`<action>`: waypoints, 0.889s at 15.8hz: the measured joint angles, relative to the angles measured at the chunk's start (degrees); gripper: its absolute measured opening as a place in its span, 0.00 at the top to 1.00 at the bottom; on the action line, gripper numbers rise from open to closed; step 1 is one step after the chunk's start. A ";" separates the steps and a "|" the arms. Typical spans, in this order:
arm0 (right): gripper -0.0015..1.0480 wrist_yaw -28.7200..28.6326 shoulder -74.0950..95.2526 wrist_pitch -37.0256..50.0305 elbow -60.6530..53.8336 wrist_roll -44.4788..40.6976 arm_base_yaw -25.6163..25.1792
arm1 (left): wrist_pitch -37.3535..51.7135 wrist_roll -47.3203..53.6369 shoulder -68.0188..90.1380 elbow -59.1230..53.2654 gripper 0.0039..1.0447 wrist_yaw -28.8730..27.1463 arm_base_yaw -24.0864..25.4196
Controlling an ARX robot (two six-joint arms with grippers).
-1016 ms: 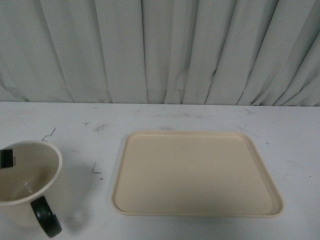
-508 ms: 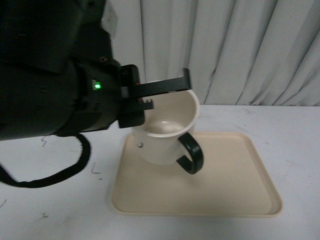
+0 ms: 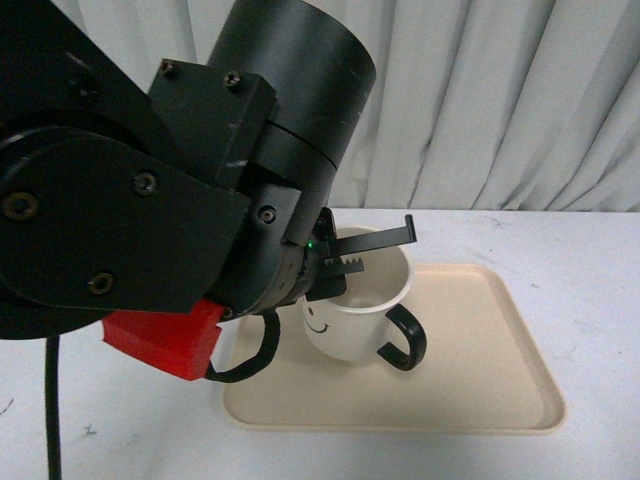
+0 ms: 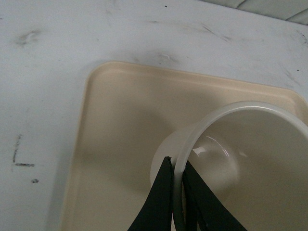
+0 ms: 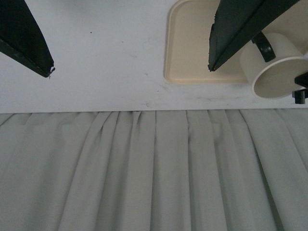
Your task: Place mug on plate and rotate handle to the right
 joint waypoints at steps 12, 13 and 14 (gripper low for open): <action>0.06 -0.15 0.00 0.17 0.00 0.00 0.00 | 15.56 15.10 -21.86 -10.67 0.13 0.52 -2.51; 0.06 -0.13 0.00 0.07 0.00 0.00 0.00 | 24.52 21.92 -27.98 -16.28 0.05 0.11 -1.84; 0.06 -0.15 0.04 -0.07 0.00 0.00 0.00 | 30.51 26.49 -32.41 -20.33 0.05 -0.70 -1.70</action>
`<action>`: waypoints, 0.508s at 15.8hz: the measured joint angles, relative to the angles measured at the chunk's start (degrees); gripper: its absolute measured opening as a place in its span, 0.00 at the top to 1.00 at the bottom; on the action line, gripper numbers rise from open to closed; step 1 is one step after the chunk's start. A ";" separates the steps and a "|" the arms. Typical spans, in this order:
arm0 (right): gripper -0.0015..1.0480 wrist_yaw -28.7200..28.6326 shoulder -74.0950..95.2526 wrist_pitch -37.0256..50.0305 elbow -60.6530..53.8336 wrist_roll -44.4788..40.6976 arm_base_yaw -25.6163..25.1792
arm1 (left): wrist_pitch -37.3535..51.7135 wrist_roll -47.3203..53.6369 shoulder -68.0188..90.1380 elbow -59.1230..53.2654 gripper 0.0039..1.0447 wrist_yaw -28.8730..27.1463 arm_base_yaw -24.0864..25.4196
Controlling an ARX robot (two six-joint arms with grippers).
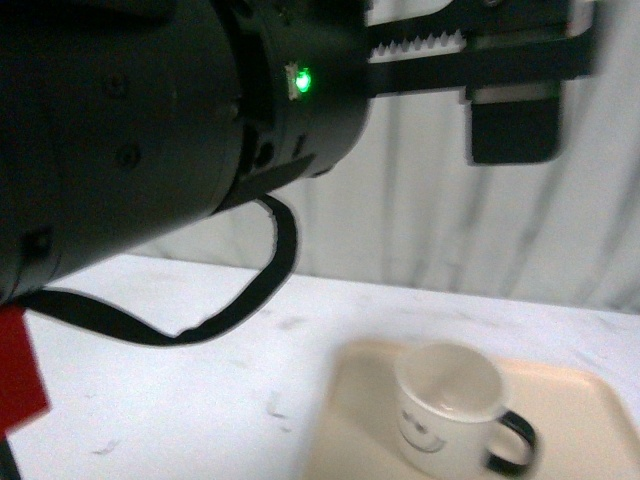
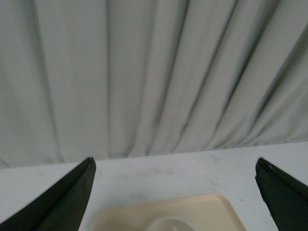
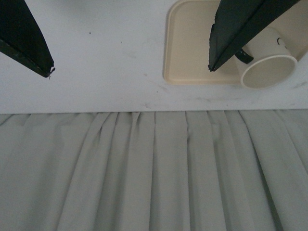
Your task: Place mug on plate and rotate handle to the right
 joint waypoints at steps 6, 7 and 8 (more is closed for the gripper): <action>0.06 -0.02 -0.04 0.13 0.00 0.15 0.00 | -6.80 5.29 -21.62 -16.15 0.58 -4.90 10.47; 0.06 0.00 -0.04 0.15 0.00 0.15 0.00 | -6.88 5.29 -24.02 -18.51 0.67 -3.02 12.33; 0.06 0.02 -0.04 0.13 0.00 0.17 -0.02 | -7.43 5.29 -26.21 -21.14 0.77 -0.59 14.56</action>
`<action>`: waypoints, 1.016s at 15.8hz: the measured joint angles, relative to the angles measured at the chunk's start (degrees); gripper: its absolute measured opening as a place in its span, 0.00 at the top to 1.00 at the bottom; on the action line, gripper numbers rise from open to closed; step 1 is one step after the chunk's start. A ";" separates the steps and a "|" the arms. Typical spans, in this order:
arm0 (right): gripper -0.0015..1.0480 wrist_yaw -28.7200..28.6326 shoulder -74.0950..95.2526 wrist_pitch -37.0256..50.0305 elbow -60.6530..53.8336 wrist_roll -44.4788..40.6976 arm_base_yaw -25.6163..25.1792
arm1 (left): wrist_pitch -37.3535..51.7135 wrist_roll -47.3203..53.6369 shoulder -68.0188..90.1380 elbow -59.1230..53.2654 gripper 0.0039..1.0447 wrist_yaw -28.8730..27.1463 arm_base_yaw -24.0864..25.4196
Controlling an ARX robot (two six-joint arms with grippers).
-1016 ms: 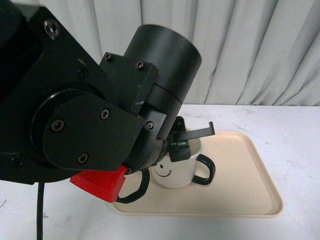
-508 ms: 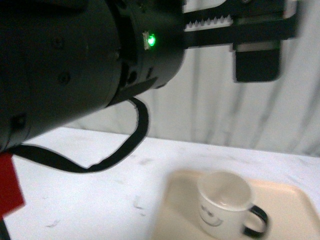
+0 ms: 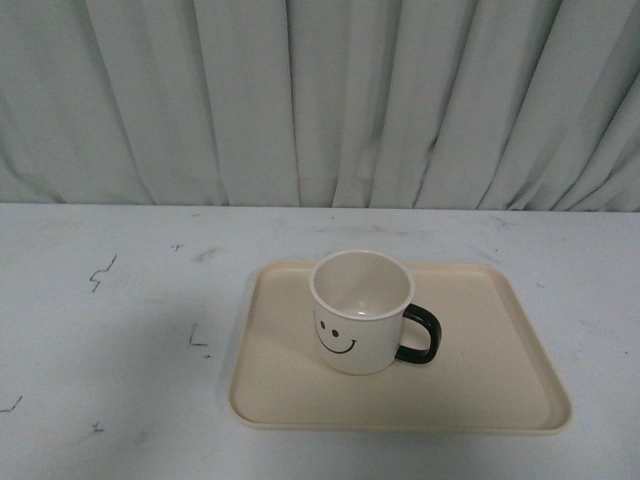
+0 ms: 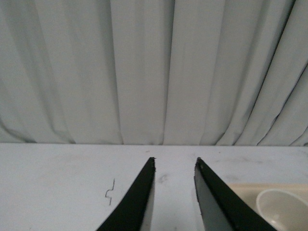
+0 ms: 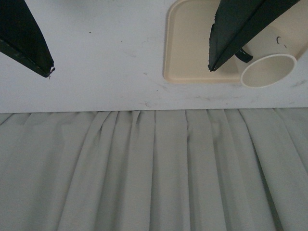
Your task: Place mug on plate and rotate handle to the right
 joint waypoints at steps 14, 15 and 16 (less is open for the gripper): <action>0.06 -0.02 0.00 -0.02 0.00 0.00 0.02 | -13.84 0.22 -28.13 -13.75 0.99 21.53 21.92; 0.06 0.00 0.00 0.00 0.00 -0.02 0.02 | -11.58 0.22 -28.70 -15.47 0.99 21.88 21.40; 0.06 0.00 0.00 0.00 0.00 0.00 0.02 | -14.14 0.22 -29.70 -15.56 0.99 21.92 21.51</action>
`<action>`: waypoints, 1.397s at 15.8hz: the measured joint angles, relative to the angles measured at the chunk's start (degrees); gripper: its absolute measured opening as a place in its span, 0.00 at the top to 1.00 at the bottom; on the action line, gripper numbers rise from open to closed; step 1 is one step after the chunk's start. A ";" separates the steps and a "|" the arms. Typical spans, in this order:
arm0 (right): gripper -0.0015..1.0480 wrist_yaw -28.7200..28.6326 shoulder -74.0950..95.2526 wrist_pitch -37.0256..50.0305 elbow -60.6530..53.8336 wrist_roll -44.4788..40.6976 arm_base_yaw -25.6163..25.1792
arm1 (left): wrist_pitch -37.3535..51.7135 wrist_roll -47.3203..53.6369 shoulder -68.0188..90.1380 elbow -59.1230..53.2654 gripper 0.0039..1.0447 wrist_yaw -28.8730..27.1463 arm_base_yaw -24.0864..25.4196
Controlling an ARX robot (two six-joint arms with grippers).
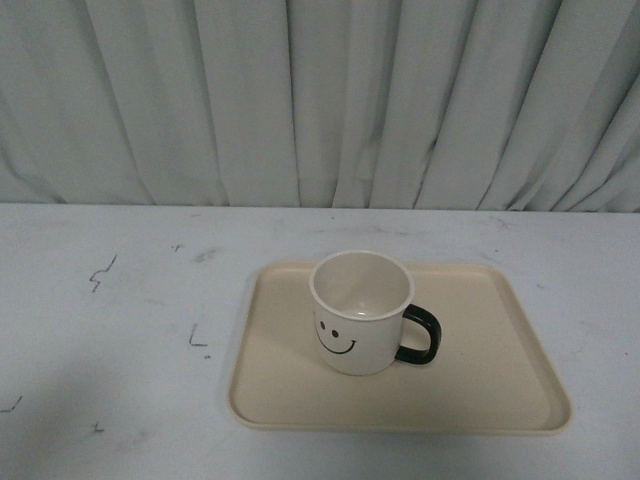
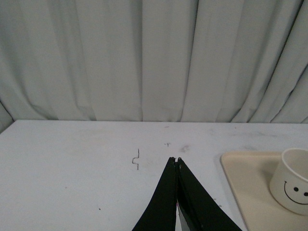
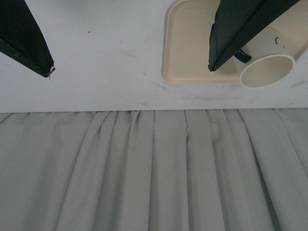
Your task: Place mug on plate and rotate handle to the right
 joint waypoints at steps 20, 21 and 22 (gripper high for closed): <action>0.06 3.93 15.34 10.64 3.50 -0.85 4.17 | -20.81 0.00 -21.03 0.04 0.36 -0.02 0.04; 0.06 4.44 23.32 14.53 6.40 -1.33 5.60 | -20.81 0.00 -21.03 0.04 0.25 -0.02 0.04; 0.06 6.21 32.61 18.36 10.75 -2.80 8.07 | -20.81 0.00 -21.03 0.04 0.13 -0.02 0.04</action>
